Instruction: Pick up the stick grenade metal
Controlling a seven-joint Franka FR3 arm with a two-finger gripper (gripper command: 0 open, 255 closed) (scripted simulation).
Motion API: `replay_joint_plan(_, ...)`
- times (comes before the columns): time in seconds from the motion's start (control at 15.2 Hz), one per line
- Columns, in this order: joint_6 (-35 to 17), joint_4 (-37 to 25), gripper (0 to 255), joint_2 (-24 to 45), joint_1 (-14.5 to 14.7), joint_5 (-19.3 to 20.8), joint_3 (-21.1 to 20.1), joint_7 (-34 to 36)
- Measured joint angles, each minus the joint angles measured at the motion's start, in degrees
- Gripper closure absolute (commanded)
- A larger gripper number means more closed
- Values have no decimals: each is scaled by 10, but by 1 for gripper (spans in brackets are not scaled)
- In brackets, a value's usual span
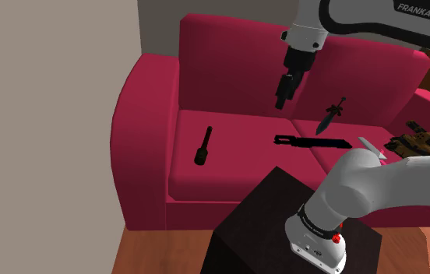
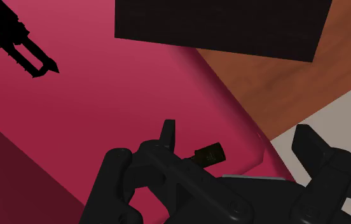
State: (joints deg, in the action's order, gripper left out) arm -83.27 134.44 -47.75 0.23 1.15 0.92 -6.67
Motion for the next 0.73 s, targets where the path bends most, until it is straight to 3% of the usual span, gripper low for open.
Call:
replay_joint_plan(0.13, -9, 4, 0, 5, -2, -2, -3, 8)
replay_joint_plan(0.73, -174, 54, 0, 119, -31, -36, -52, 148)
